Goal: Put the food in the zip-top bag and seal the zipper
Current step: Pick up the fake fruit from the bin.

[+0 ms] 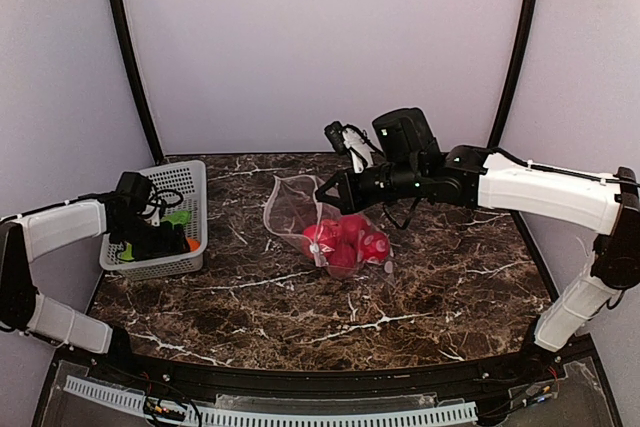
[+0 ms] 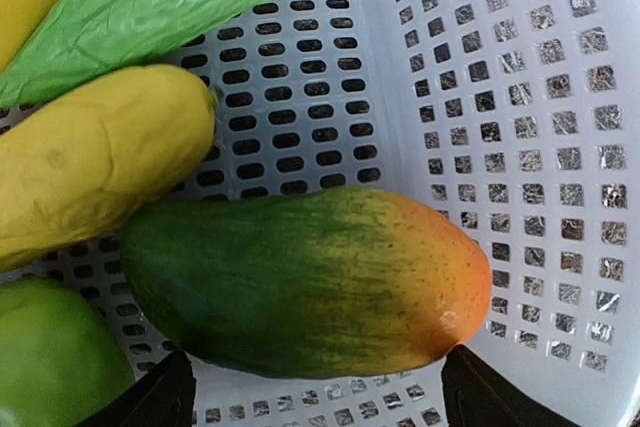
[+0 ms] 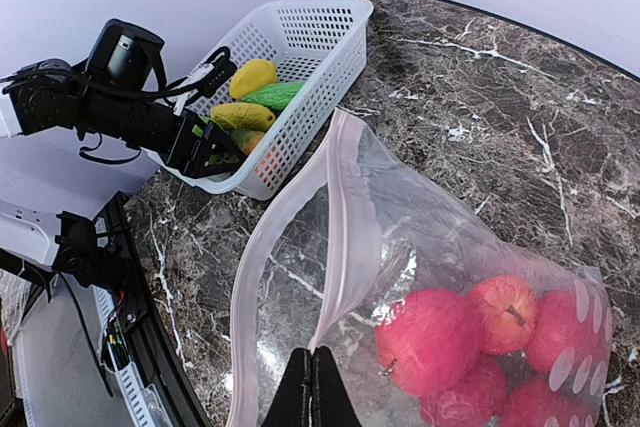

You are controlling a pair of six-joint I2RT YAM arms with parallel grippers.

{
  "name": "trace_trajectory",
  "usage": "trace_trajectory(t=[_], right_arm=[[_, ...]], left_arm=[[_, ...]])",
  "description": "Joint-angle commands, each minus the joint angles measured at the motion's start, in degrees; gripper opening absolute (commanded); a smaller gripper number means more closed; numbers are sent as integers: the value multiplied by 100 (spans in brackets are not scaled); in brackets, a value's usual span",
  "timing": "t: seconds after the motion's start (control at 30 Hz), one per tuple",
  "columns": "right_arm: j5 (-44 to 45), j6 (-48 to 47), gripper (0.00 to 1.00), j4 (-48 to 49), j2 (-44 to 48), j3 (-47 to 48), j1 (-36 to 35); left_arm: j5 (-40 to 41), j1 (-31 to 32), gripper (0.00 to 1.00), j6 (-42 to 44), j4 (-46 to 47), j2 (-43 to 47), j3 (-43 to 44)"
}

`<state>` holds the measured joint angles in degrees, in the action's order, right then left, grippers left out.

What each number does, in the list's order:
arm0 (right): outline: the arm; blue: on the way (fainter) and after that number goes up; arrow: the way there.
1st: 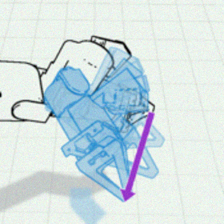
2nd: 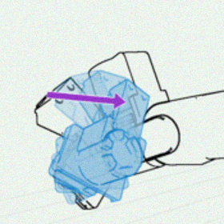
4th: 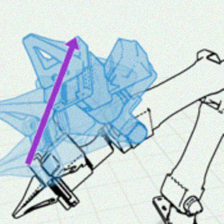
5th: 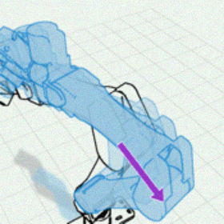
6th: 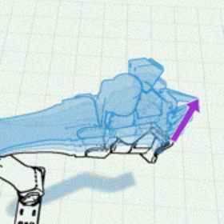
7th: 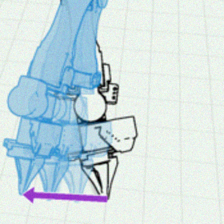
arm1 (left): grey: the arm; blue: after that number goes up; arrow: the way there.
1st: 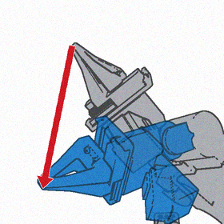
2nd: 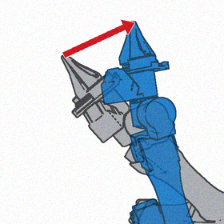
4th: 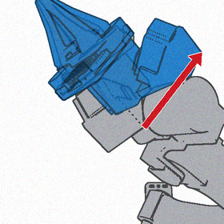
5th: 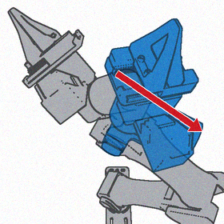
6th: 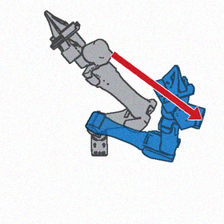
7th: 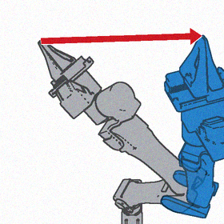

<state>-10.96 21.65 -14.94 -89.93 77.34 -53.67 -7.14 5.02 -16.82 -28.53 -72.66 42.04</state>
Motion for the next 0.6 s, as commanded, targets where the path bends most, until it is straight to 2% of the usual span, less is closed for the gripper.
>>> trace_trajectory(t=[0.0, 0.3, 0.57], right_arm=[[-33, -25, 0, 178, -43, 71, -36], [-20, -20, 0, 184, -21, 38, -38], [67, -2, 0, 180, 96, -69, -38]], left_arm=[[189, -15, 85, 248, -165, -214, 105], [229, -11, 83, 250, 183, -561, 320], [127, -10, 90, 328, 448, -1104, 630]])
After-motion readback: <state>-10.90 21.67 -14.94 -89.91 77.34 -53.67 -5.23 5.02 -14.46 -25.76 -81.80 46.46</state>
